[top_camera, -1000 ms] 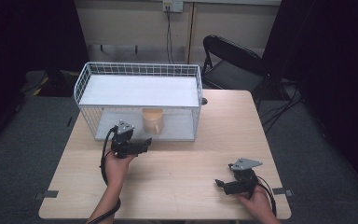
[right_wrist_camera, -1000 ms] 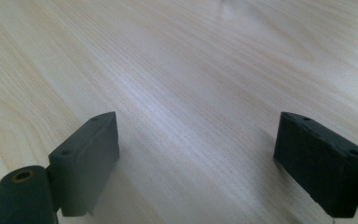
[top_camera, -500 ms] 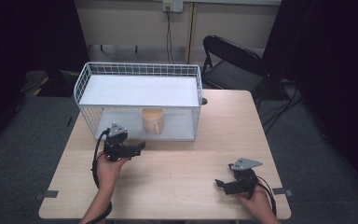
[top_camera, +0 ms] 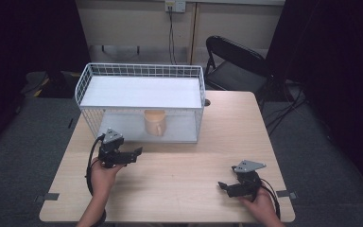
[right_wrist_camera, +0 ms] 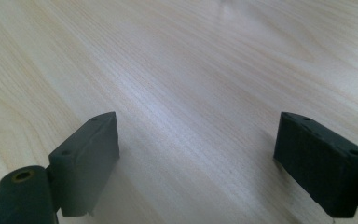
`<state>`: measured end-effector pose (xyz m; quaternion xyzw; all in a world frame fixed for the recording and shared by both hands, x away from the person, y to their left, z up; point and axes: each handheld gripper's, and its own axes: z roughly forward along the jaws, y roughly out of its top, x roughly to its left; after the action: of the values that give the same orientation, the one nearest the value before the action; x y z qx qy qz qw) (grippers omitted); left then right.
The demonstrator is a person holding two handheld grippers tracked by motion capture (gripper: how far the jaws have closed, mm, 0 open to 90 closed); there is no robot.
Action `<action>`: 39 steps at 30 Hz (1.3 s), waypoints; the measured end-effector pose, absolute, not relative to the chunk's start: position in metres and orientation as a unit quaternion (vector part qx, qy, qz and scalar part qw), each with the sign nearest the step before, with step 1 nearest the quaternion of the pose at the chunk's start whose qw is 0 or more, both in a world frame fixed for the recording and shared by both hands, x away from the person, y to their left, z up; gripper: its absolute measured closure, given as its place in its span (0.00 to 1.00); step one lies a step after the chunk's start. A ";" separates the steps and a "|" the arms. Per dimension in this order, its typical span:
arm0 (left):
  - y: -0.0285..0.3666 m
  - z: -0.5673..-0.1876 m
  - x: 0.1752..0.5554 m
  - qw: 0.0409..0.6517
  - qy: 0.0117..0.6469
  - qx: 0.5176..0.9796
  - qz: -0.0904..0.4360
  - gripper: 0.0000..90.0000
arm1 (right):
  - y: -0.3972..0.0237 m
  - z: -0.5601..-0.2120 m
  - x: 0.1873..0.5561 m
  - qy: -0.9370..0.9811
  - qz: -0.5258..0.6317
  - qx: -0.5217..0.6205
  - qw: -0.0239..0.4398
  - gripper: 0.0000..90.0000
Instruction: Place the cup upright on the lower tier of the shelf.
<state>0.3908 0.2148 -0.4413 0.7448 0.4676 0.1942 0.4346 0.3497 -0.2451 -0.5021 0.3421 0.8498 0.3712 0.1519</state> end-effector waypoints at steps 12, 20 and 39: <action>0.237 -0.451 0.379 0.424 0.476 0.746 0.192 0.14 | -0.245 -0.502 0.350 0.850 0.371 0.342 0.152 0.15; 0.245 -0.456 0.371 0.421 0.476 0.749 0.188 0.14 | -0.245 -0.502 0.350 0.850 0.371 0.342 0.152 0.15; 0.264 -0.466 0.356 0.401 0.469 0.766 0.182 0.13 | -0.245 -0.502 0.350 0.850 0.371 0.342 0.152 0.15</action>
<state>0.3560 0.2639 -0.4664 0.7656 0.4691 0.1823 0.4006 0.3497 -0.2451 -0.5020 0.3422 0.8498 0.3711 0.1519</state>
